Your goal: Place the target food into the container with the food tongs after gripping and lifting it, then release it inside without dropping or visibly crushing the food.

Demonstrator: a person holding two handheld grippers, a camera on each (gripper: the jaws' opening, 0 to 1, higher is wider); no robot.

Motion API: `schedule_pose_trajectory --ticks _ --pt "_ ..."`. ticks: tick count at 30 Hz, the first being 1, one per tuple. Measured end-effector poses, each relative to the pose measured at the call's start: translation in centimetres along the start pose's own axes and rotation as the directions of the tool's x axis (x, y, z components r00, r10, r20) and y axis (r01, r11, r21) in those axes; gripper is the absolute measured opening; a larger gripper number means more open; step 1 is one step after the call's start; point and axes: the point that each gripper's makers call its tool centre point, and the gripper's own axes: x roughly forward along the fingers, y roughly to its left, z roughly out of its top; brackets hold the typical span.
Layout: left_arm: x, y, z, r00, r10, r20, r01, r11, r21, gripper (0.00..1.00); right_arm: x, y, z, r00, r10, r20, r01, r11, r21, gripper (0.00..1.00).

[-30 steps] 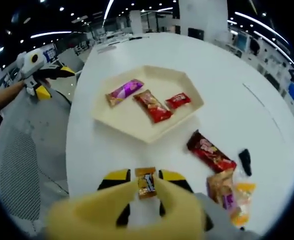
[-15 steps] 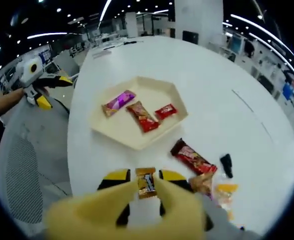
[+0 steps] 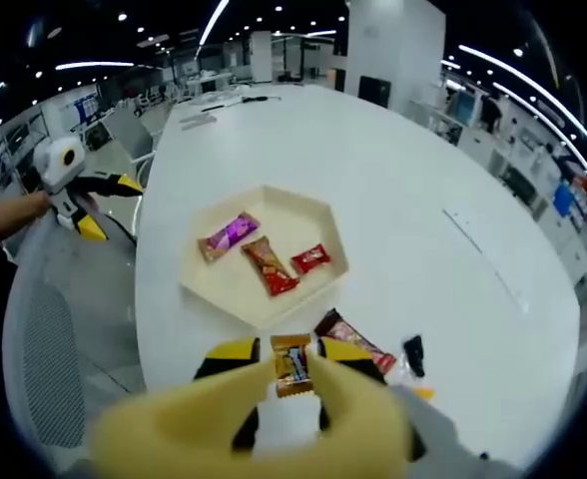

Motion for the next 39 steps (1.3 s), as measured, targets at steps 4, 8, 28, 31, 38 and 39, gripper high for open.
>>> schedule_pose_trajectory --ticks 4,8,28,31,38,39 --pt "0.0 0.1 0.0 1.000 0.001 0.005 -0.001 1.000 0.001 0.55 0.0 0.3 0.5 1.000 0.012 -0.001 -0.012 1.000 0.002 0.22" --pt "0.0 0.1 0.0 1.000 0.001 0.006 -0.001 1.000 0.001 0.55 0.5 0.8 1.3 1.000 0.017 -0.007 -0.017 1.000 -0.010 0.22" --pt "-0.1 0.0 0.2 1.000 -0.001 0.020 0.001 1.000 0.000 0.57 4.7 4.0 7.9 0.995 0.093 0.025 -0.090 0.991 -0.098 0.22" --pt "-0.1 0.0 0.2 1.000 -0.002 0.020 0.002 1.000 0.001 0.57 5.1 4.4 8.6 0.994 0.103 0.027 -0.099 0.989 -0.109 0.22" --pt "-0.2 0.0 0.7 0.999 0.001 0.052 -0.002 1.000 0.010 0.65 6.2 5.3 9.8 0.990 0.133 0.037 -0.129 0.986 -0.109 0.26" --pt "-0.2 0.0 0.8 0.998 0.002 0.056 -0.003 1.000 0.010 0.65 6.3 5.4 10.1 0.990 0.136 0.049 -0.129 0.984 -0.122 0.27"
